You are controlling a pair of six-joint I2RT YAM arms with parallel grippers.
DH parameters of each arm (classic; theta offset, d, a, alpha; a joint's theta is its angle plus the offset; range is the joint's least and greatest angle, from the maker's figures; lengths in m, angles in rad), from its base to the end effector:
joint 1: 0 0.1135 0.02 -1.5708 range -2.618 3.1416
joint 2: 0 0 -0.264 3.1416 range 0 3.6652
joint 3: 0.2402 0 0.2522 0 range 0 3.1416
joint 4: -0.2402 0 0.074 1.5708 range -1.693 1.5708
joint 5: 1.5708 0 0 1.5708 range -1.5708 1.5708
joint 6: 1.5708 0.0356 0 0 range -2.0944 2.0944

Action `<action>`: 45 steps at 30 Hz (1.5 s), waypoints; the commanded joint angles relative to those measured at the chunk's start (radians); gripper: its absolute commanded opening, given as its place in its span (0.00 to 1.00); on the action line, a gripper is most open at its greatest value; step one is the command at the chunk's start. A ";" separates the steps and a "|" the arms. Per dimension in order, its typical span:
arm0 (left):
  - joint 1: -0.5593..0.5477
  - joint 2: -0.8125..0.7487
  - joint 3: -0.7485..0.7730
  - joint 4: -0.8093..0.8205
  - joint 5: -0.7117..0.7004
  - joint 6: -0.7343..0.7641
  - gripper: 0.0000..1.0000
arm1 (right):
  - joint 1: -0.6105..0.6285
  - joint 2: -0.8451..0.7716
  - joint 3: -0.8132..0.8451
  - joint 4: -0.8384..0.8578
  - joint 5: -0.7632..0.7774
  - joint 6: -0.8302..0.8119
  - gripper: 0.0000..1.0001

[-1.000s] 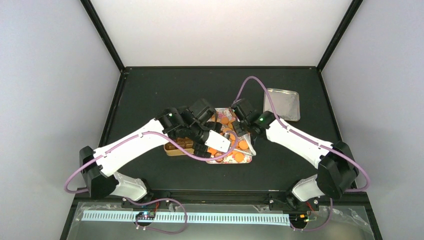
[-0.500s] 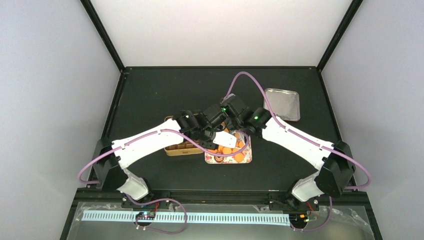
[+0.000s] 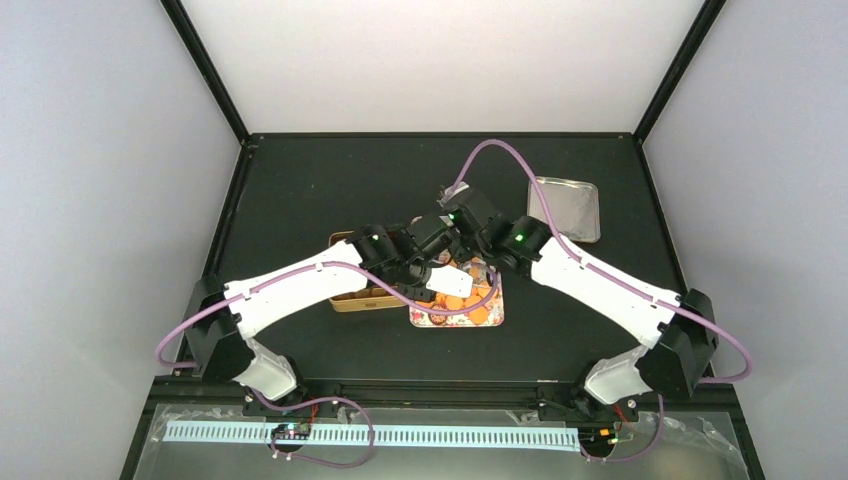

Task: Pack the cookies
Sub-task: Pass from the right arm to the left, then pass from the left arm to the right

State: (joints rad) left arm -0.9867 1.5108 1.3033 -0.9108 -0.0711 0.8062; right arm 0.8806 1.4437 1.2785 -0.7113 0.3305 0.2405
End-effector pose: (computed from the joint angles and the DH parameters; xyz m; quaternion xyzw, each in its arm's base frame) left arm 0.1698 -0.2523 0.2868 0.7558 0.6143 0.0143 0.2264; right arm 0.2043 0.2293 0.3115 -0.2387 0.8980 0.0474 0.3665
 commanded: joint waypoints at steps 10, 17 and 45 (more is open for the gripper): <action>0.206 -0.215 0.000 0.103 0.352 -0.233 0.02 | -0.183 -0.247 0.009 0.071 -0.215 0.042 1.00; 0.335 -0.321 0.017 0.145 0.669 -0.402 0.01 | -0.317 -0.387 -0.035 0.208 -0.534 0.047 1.00; 0.478 -0.353 -0.029 0.546 1.252 -1.125 0.02 | -0.345 -0.520 -0.432 1.301 -0.995 0.417 1.00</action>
State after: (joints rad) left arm -0.5163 1.1706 1.2675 -0.4500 1.1545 -0.2562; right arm 0.5369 0.8669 0.8154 0.4152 -0.6117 0.5541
